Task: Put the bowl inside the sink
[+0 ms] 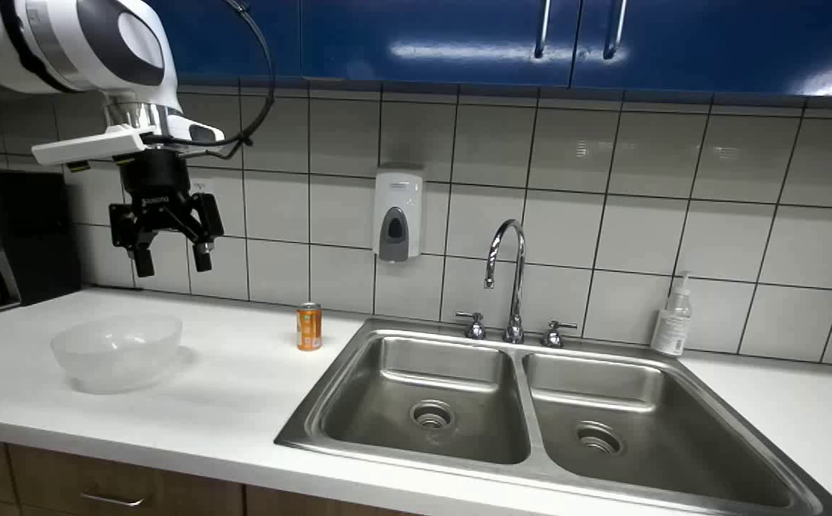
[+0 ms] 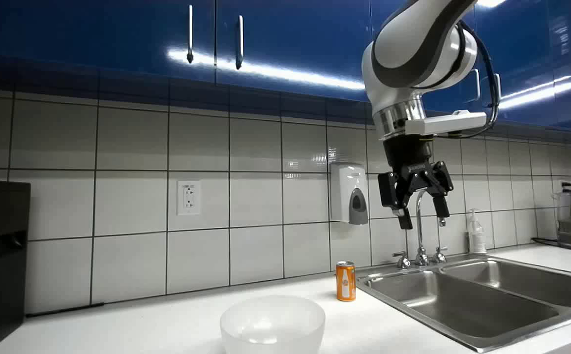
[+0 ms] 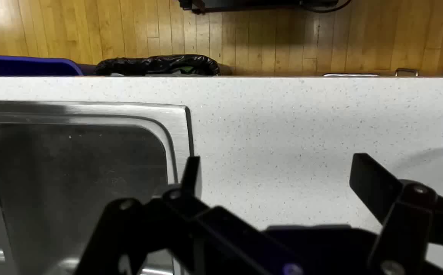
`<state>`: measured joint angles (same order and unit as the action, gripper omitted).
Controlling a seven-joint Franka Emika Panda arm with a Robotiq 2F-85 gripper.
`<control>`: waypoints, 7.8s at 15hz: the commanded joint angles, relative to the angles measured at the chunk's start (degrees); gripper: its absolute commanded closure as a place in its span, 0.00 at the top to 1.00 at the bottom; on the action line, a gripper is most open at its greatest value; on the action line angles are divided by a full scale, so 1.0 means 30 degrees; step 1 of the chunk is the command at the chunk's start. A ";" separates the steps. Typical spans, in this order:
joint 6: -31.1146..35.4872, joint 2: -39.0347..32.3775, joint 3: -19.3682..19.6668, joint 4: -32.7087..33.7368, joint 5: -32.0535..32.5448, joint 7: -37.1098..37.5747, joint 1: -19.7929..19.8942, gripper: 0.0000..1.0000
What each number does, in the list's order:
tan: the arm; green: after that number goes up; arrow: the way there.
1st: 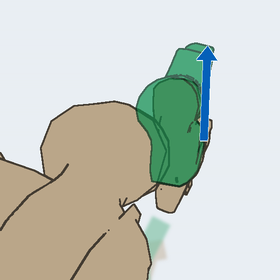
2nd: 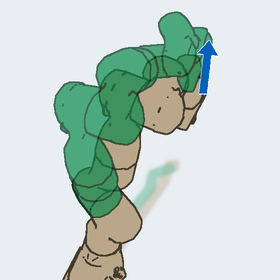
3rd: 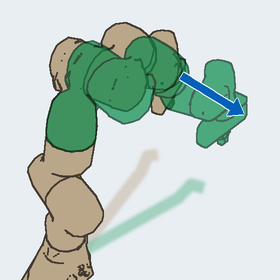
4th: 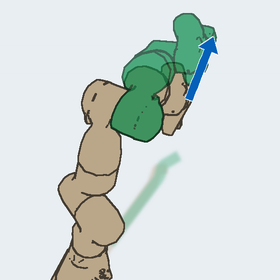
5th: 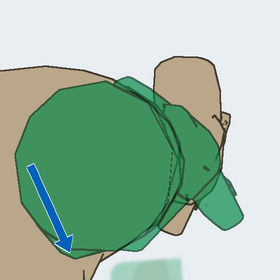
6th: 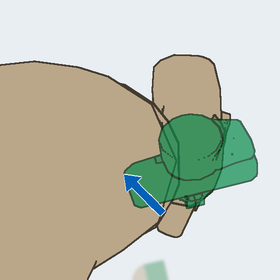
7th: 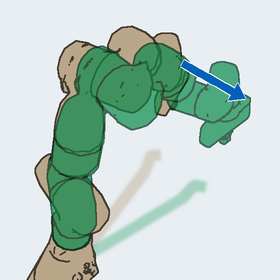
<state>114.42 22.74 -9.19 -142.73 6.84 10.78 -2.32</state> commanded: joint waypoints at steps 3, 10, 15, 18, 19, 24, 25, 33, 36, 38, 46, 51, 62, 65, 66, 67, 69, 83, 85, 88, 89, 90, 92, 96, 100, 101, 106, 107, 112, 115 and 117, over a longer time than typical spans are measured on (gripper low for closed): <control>-0.0033 -0.0043 0.0175 0.0027 0.0067 0.0059 -0.0191 1.00; -0.0032 -0.0043 0.0175 0.0027 0.0067 0.0059 -0.0191 1.00; -0.0032 -0.0044 0.0175 0.0027 0.0067 0.0059 -0.0191 1.00; -0.0032 -0.0044 0.0175 0.0027 0.0067 0.0059 -0.0191 1.00; -0.0032 -0.0044 0.0175 0.0027 0.0067 0.0059 -0.0191 1.00; -0.0032 -0.0044 0.0175 0.0027 0.0067 0.0059 -0.0191 1.00; -0.0032 -0.0044 0.0175 0.0027 0.0067 0.0059 -0.0192 1.00; -0.0032 -0.0044 0.0175 0.0027 0.0067 0.0059 -0.0191 1.00; 0.0296 -0.0262 0.0037 0.0112 0.0105 -0.0080 -0.0376 1.00; 0.0731 -0.0422 -0.0210 0.0144 0.0020 -0.0141 -0.0803 1.00; 0.2725 -0.2431 -0.1896 0.1061 0.0153 0.0339 -0.2884 1.00; 0.3393 -0.4215 -0.2862 0.2404 0.0105 0.0676 -0.3749 1.00; 0.5243 -1.0432 -0.3606 0.6992 0.1965 0.3570 -0.5848 1.00; 0.5415 -1.2369 -0.3184 0.8433 0.3185 0.5156 -0.6809 1.00; 0.5285 -1.3008 -0.3046 0.8979 0.3476 0.5636 -0.7174 1.00; 0.5258 -1.3573 -0.2887 0.9460 0.3701 0.6042 -0.7528 1.00; 0.5191 -1.4752 -0.2489 1.0523 0.4019 0.6743 -0.8246 1.00; 0.5152 -1.9123 0.0013 1.4507 0.3154 0.6931 -0.9816 1.00; 0.4966 -1.9084 -0.0048 1.4502 0.2777 0.6762 -0.9732 1.00; 0.4970 -1.8837 -0.0020 1.4202 0.2615 0.6751 -0.9761 1.00; 0.4921 -1.8833 -0.0021 1.4186 0.2539 0.6733 -0.9747 1.00; 0.4859 -1.8845 0.0022 1.4202 0.2536 0.6761 -0.9754 1.00; 0.4844 -1.8839 0.0057 1.4212 0.2493 0.6741 -0.9733 1.00; 0.4971 -1.8838 0.0099 1.4193 0.2521 0.6684 -0.9705 0.75; 0.5017 -1.8855 0.0169 1.4234 0.2511 0.6719 -0.9673 0.49; 0.5016 -1.8855 0.0200 1.4236 0.2527 0.6731 -0.9674 0.42; 0.4784 -1.8732 0.0355 1.4167 0.2637 0.6800 -0.9714 0.04; 0.4712 -1.8681 0.0377 1.4125 0.2616 0.6859 -0.9717 0.00; 0.4042 -1.8262 0.0437 1.3889 0.2667 0.6933 -0.9709 0.01; 0.3419 -1.7479 0.0558 1.3366 0.3058 0.7076 -0.9817 0.01; 0.3100 -1.6942 0.0599 1.3079 0.3331 0.7113 -0.9806 0.01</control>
<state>126.63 -32.44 -8.33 -100.97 15.59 31.39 -30.86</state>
